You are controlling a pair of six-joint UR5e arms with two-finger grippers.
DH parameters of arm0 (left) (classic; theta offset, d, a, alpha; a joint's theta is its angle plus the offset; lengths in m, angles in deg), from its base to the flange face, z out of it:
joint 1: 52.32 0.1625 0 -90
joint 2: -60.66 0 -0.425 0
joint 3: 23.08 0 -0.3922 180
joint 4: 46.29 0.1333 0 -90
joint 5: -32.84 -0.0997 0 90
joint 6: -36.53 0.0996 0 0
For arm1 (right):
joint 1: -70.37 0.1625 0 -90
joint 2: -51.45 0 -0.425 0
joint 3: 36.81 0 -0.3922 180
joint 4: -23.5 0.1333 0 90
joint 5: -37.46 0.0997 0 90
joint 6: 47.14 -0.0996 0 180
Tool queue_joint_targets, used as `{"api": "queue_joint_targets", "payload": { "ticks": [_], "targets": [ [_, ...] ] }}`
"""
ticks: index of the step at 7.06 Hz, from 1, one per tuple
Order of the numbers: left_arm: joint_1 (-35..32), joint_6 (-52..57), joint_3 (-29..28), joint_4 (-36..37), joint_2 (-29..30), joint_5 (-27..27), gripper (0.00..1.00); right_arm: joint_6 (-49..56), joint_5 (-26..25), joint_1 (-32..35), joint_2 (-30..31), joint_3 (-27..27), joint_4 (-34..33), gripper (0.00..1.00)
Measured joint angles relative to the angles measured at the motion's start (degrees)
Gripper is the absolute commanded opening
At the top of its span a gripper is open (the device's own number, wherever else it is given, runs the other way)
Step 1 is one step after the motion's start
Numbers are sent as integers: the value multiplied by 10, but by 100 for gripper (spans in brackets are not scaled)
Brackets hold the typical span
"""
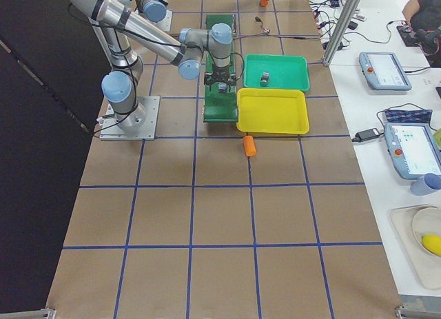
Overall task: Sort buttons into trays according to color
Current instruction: 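Grasp next green button with right gripper while left gripper reaches orange cylinder, then lift the green-capped button and drop it into the green tray with right gripper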
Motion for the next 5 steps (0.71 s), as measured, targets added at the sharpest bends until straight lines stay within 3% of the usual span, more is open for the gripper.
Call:
{"api": "queue_joint_targets", "payload": {
  "ticks": [1, 2, 5],
  "targets": [
    [0, -3, -4, 0, 1, -8, 100, 0, 0, 0, -1, 0, 0, 18],
    [0, -6, -7, -2, -2, -18, 100, 0, -1, 0, -1, 0, 0, 0],
    [-1, -7, -3, -5, -7, -24, 100, -4, -2, 0, 1, 6, 0, 0]
  ]
}}
